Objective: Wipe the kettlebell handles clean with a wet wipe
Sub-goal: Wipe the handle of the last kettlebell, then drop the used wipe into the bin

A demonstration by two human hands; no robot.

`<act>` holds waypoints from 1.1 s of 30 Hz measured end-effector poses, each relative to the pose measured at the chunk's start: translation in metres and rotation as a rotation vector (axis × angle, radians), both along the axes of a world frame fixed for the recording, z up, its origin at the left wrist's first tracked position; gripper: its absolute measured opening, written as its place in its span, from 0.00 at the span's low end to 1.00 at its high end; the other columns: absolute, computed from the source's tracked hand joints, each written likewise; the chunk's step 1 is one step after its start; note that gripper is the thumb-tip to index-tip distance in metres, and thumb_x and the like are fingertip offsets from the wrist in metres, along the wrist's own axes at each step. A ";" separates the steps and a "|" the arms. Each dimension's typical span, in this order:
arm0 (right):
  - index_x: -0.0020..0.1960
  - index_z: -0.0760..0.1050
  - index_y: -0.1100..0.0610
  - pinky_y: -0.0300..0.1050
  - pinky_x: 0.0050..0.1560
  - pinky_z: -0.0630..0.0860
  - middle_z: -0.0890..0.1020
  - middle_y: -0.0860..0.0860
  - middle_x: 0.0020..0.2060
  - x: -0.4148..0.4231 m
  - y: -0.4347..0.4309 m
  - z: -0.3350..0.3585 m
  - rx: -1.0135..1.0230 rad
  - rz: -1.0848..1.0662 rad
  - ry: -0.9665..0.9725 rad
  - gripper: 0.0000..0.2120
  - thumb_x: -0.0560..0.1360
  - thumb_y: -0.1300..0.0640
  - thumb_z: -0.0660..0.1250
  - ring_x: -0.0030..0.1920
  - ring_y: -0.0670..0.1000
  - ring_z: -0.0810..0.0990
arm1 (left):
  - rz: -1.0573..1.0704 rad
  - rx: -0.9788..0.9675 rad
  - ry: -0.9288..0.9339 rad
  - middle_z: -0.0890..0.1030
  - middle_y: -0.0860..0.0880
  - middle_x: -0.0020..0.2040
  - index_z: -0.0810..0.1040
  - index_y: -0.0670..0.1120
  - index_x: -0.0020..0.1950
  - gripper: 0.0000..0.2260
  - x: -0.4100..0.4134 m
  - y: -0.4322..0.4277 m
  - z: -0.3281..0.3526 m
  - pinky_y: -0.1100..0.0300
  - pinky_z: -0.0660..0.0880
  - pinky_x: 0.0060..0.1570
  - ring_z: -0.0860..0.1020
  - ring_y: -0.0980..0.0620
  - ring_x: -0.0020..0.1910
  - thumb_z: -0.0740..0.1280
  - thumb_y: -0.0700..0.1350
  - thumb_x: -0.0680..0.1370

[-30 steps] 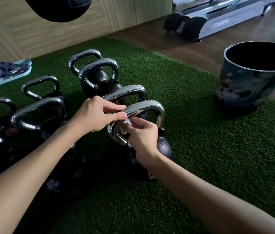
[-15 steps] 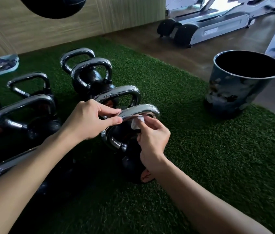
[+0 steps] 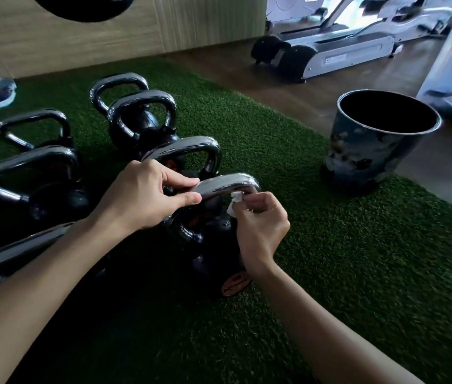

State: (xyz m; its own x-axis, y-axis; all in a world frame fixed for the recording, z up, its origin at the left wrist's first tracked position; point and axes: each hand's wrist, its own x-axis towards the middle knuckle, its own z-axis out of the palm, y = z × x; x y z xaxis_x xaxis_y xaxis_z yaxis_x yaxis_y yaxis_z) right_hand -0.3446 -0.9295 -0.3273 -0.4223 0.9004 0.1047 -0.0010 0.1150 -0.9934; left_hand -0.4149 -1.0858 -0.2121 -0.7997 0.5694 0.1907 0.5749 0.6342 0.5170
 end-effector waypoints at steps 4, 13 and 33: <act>0.36 0.81 0.51 0.33 0.38 0.75 0.83 0.44 0.31 0.005 0.003 0.000 0.017 0.028 -0.023 0.08 0.69 0.53 0.79 0.34 0.42 0.81 | 0.020 -0.031 0.025 0.84 0.58 0.31 0.86 0.61 0.52 0.13 0.000 -0.007 -0.002 0.71 0.65 0.24 0.73 0.63 0.22 0.78 0.60 0.69; 0.41 0.83 0.51 0.34 0.35 0.73 0.85 0.45 0.37 0.069 0.019 -0.007 0.142 0.349 -0.040 0.06 0.71 0.56 0.80 0.33 0.43 0.80 | 0.036 -0.120 0.022 0.83 0.63 0.31 0.85 0.67 0.49 0.14 0.012 -0.013 0.003 0.72 0.63 0.25 0.74 0.65 0.23 0.79 0.63 0.65; 0.49 0.84 0.46 0.45 0.43 0.77 0.85 0.43 0.48 0.081 0.151 0.189 0.244 0.331 -0.964 0.09 0.74 0.55 0.68 0.48 0.50 0.84 | 0.115 -0.368 -0.119 0.80 0.50 0.68 0.80 0.55 0.68 0.27 0.056 0.142 0.110 0.50 0.79 0.50 0.81 0.45 0.51 0.78 0.50 0.68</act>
State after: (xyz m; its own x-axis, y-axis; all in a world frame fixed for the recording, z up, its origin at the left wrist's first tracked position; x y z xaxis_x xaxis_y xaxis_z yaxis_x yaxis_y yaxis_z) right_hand -0.2641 -0.7786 -0.1381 -0.6445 0.7247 -0.2440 0.7111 0.4508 -0.5395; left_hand -0.3591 -0.9434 -0.1024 -0.8661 0.4883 -0.1069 0.4397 0.8460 0.3015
